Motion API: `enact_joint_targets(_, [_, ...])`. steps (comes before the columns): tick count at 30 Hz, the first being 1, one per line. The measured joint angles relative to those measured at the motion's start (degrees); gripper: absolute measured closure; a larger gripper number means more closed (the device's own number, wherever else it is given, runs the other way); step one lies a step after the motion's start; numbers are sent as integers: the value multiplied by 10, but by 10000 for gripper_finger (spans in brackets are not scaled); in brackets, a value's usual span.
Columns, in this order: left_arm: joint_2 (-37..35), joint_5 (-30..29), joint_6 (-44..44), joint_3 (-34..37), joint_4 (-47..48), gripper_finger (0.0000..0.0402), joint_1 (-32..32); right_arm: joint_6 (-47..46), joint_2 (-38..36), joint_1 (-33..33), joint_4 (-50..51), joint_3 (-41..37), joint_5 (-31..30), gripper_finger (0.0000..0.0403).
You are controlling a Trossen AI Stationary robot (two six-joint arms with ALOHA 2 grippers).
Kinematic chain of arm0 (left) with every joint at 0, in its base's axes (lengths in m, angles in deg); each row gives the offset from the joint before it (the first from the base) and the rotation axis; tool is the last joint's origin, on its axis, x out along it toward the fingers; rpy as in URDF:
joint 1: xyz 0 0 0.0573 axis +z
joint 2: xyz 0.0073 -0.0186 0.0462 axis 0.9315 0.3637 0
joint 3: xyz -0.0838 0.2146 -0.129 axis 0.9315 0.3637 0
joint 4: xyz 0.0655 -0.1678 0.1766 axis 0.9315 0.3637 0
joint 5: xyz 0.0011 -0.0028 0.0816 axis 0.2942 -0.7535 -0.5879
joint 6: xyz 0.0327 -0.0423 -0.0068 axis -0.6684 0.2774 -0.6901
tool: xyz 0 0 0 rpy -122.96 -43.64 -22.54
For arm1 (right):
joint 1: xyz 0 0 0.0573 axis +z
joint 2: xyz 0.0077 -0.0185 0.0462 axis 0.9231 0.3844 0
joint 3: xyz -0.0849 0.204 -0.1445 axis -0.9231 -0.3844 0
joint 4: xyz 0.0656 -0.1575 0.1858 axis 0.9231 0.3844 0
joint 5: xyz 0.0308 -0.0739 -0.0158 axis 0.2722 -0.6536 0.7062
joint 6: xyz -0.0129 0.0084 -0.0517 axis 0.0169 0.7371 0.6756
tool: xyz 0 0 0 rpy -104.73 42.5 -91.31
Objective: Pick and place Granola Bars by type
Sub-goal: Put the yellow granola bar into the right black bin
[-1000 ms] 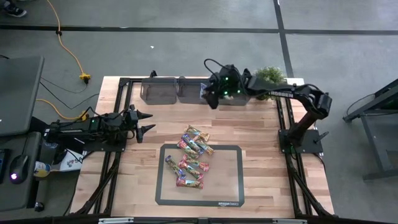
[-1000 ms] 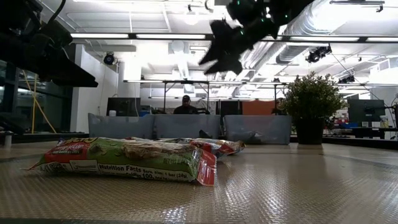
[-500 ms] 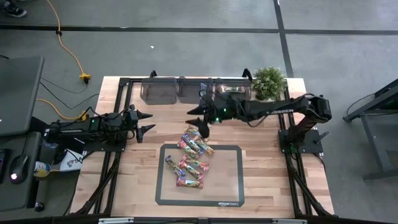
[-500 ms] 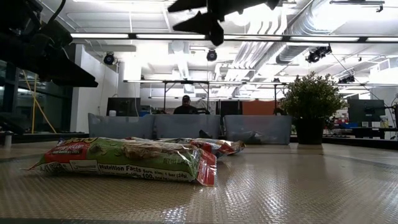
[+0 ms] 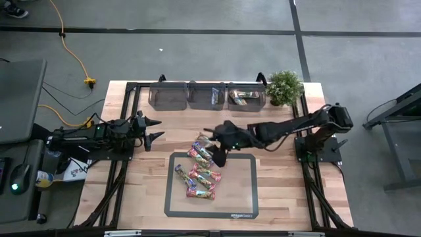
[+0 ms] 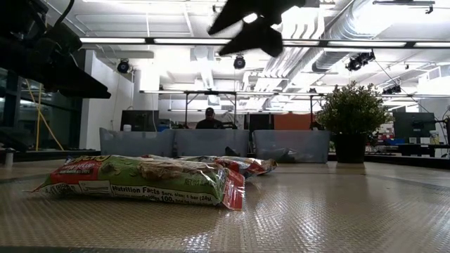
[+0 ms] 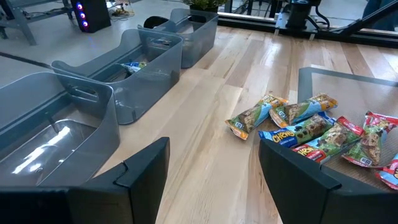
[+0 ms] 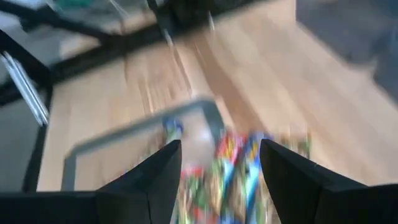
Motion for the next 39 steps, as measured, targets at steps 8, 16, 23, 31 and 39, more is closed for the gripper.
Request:
enact_joint_targets(8, [0, 0, 0, 0, 0, 159, 0, -59, 0, 14, 72, 8, 27, 198])
enact_joint_targets(16, [0, 0, 0, 0, 0, 159, 0, 43, 71, 21, 181, 176, 9, 199])
enact_joint_targets(23, [0, 0, 0, 0, 0, 159, 0, 25, 210, 4, 408, 413, 16, 199])
enact_joint_targets(31, [0, 0, 0, 0, 0, 159, 0, -82, 325, -21, 569, 551, 54, 199])
enact_joint_targets(39, [0, 0, 0, 0, 0, 159, 0, -186, 370, -28, 635, 555, 106, 199])
